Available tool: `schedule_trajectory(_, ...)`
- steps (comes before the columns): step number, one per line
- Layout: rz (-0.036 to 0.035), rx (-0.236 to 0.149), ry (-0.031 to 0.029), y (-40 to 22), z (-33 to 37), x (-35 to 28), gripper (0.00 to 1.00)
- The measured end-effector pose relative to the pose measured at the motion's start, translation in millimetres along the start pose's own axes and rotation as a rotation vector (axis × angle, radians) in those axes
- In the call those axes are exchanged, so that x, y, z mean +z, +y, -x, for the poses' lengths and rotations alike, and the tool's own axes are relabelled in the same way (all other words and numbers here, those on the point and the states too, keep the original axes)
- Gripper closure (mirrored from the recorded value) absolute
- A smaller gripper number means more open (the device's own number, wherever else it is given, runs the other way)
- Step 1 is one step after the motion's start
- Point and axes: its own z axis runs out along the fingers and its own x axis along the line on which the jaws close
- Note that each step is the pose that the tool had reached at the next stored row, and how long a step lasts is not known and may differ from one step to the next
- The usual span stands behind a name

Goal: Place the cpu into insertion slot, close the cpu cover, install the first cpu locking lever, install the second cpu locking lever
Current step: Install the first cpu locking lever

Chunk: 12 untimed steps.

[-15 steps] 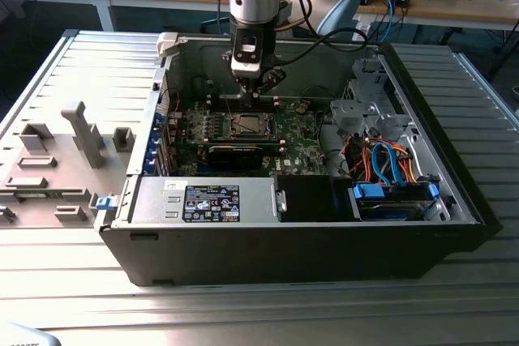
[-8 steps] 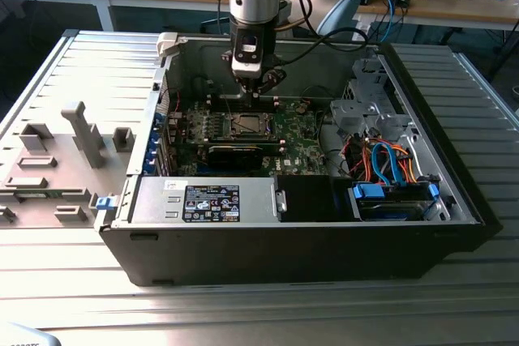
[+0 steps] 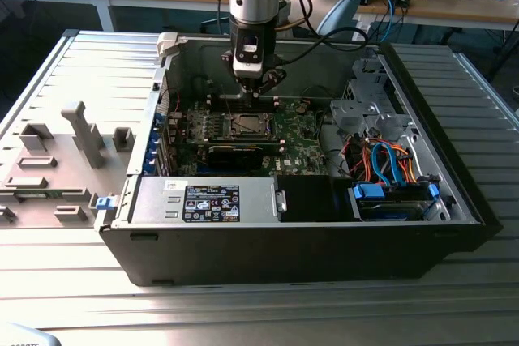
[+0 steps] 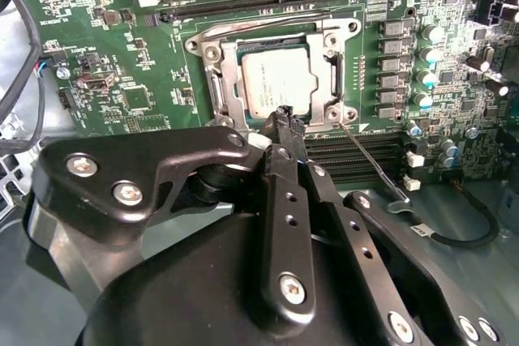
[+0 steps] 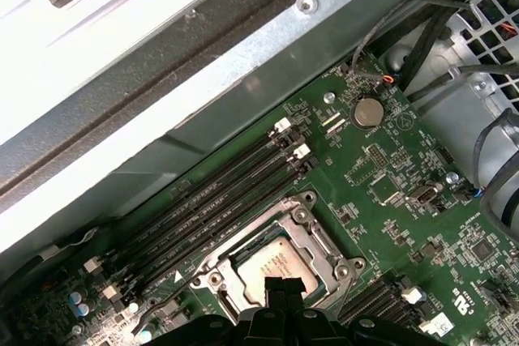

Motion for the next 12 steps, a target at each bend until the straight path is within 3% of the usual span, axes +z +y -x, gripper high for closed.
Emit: schedule_trajectory(12,0.0008,-0.024,0.0005,0.0,0.0,0.0,0.89)
